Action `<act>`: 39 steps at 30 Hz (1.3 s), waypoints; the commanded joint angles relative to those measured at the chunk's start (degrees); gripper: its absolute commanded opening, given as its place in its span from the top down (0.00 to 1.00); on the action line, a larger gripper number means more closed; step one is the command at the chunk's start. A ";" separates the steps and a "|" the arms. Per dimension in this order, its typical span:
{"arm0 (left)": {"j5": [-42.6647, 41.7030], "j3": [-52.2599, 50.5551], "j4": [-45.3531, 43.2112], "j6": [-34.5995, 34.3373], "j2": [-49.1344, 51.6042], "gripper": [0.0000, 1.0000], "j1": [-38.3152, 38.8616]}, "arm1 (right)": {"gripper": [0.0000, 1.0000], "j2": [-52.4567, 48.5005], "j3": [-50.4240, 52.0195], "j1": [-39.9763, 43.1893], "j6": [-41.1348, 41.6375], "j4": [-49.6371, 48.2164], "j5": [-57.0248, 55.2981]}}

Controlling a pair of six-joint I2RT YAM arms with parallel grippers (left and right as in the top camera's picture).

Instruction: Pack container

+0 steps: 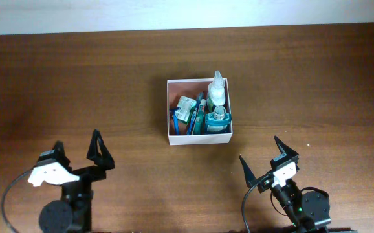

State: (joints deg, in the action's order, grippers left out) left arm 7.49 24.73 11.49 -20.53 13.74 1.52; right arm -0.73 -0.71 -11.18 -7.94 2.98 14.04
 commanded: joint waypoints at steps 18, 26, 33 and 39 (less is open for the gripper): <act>-0.37 -18.21 -13.18 0.72 -9.75 0.01 -0.26 | 0.01 0.55 0.39 0.33 -0.20 0.22 -0.57; -0.46 -21.64 -14.73 0.72 -12.41 0.01 -0.26 | 0.01 0.55 0.39 0.33 -0.22 0.22 -0.55; -2.32 -23.98 -15.17 0.72 -13.09 0.01 -0.24 | 0.01 0.55 0.39 0.33 -0.20 0.22 -0.57; -2.36 -24.22 -13.00 0.74 -13.09 0.01 -0.24 | 0.01 0.55 0.39 0.33 -0.20 0.22 -0.55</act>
State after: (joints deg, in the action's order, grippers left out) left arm 6.00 1.06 -2.17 -20.53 1.26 1.52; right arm -0.73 -0.71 -11.18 -7.94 2.98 14.04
